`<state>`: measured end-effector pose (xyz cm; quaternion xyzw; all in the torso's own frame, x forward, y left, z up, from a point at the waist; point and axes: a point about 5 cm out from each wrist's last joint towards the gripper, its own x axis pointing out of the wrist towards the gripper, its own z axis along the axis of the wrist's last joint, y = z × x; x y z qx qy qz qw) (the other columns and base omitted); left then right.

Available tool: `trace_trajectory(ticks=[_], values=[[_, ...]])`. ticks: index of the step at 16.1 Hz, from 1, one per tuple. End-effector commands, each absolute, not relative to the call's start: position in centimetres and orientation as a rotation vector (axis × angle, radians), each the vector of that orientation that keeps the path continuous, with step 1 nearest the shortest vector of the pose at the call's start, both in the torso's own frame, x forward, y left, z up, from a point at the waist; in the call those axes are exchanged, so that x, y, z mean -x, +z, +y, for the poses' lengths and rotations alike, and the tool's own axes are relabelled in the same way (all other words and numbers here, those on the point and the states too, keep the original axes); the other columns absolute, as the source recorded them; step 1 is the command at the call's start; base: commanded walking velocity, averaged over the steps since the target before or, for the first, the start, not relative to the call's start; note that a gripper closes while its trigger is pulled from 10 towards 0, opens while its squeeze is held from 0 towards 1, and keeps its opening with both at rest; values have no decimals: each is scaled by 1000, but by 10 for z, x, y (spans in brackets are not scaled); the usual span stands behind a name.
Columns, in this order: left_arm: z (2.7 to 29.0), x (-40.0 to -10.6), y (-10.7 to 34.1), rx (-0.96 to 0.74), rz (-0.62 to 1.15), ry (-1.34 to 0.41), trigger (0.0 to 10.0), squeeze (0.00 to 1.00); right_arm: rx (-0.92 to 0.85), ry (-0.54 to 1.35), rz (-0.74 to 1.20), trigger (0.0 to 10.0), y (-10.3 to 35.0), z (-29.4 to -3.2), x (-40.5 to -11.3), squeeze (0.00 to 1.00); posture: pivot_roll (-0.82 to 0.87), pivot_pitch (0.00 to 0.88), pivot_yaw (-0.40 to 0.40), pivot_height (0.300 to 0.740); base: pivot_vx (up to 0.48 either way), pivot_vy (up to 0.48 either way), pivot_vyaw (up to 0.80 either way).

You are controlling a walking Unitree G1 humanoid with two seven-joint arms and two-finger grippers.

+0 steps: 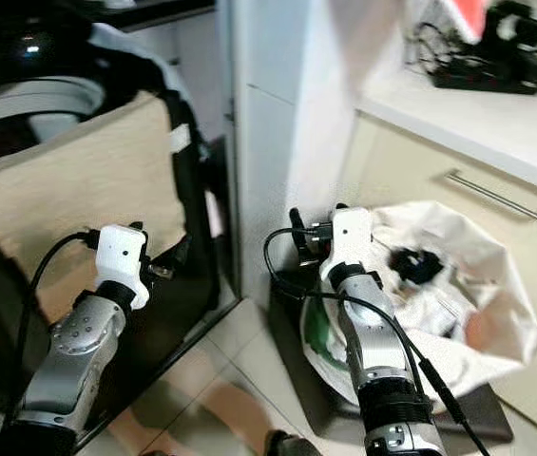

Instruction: Clothes washing

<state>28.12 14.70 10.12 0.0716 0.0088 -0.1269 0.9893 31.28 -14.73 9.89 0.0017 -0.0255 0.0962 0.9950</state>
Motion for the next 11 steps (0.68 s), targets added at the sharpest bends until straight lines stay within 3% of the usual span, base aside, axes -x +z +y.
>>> trace_trajectory(ticks=[1,5,8,11], values=[[159,-290,118,-113,-65,-194,10000,0,-36,141,-131,10000,112,-158,-313,0,-104,0,17,740,0,0,-638],[169,-286,129,-95,-144,-122,10000,0,-26,64,-194,10000,117,-171,-305,0,-116,0,22,740,0,0,-638],[169,-265,109,-39,-47,-199,10000,0,7,0,-140,10000,96,-198,-274,0,-131,0,34,740,0,0,-623],[164,-257,99,-59,9,-268,10000,0,25,18,-119,10000,92,-198,-266,0,-149,0,41,740,0,0,-625]])
